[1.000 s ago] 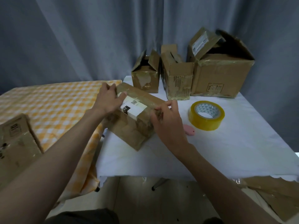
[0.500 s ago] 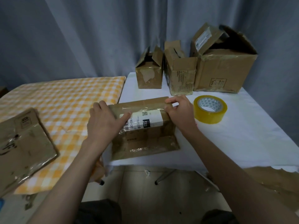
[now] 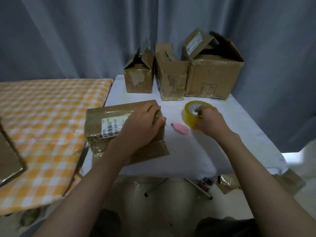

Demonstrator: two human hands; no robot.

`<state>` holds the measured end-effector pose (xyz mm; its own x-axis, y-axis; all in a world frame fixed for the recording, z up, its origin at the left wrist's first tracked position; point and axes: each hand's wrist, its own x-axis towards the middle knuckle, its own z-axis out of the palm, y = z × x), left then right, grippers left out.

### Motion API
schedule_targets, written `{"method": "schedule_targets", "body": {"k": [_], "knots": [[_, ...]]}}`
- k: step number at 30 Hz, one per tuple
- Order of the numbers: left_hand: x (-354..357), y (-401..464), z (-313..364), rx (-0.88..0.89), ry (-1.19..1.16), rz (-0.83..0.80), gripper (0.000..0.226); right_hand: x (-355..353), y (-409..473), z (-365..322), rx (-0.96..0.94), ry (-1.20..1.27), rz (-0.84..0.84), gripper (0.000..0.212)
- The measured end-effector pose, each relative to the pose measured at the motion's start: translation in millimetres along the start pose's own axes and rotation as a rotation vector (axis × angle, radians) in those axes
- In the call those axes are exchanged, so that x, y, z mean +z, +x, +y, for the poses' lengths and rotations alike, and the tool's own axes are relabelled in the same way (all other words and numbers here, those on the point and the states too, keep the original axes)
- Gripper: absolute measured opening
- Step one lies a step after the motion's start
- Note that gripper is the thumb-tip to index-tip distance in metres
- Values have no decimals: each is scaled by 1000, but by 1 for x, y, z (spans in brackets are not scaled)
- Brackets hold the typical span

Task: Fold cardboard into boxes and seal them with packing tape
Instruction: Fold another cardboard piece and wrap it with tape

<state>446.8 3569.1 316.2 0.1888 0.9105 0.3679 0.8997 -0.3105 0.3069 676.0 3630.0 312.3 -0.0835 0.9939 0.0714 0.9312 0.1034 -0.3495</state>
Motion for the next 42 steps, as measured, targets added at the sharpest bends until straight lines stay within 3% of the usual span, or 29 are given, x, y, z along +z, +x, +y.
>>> {"method": "schedule_targets", "body": {"k": [4, 9, 12, 14, 21, 30, 35, 42], "knots": [[3, 0, 6, -3, 72, -45, 54, 11, -11, 9, -100, -86, 106, 41], [-7, 8, 8, -14, 38, 27, 49, -6, -31, 16, -176, 250, 215, 33], [-14, 12, 17, 32, -16, 131, 40, -17, -55, 17, -290, 373, 189, 35], [-17, 12, 25, 49, -183, 152, 37, -21, -70, 17, -351, 400, 160, 35], [-12, 4, 43, 124, -463, 46, 31, -29, -88, 15, -407, 460, 61, 34], [-14, 5, 44, -42, -754, 235, 8, -37, -90, 10, -458, 506, -17, 33], [-10, 7, 54, -128, -809, 193, 7, -41, -93, 4, -363, 646, -125, 9], [-40, 12, 43, -227, -902, 72, 4, -45, -95, -7, -110, 776, -45, 57]]}}
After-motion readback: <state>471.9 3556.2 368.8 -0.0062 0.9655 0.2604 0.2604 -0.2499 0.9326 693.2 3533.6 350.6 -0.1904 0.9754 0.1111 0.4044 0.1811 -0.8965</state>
